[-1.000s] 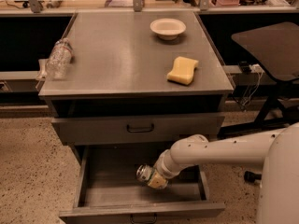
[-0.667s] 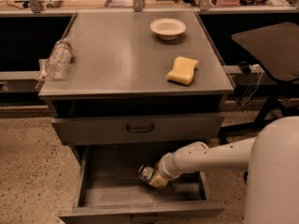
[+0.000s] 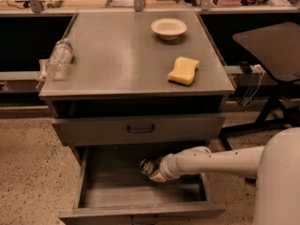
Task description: Place 7up can into middle drawer
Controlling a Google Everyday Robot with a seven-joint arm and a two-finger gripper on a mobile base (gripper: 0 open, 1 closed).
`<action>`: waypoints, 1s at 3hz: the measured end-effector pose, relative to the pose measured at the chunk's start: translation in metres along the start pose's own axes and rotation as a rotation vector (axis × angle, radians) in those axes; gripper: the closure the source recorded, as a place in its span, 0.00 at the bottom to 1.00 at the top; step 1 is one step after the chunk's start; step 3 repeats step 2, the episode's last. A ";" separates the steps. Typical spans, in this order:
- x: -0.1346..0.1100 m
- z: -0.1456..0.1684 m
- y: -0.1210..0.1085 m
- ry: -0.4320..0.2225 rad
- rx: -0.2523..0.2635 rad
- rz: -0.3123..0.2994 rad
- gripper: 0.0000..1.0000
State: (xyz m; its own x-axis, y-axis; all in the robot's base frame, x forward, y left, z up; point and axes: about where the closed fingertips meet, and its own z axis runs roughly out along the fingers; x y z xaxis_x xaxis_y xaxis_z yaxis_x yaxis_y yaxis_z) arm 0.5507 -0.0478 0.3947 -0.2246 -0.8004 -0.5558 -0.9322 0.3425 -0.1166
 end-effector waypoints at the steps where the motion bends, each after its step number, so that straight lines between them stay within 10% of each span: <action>1: 0.000 0.000 0.000 0.000 0.000 0.000 0.04; 3: 0.000 0.000 0.000 0.000 0.000 0.000 0.00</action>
Offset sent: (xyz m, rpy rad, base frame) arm 0.0000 0.0000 0.0000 0.0000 0.0000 0.0000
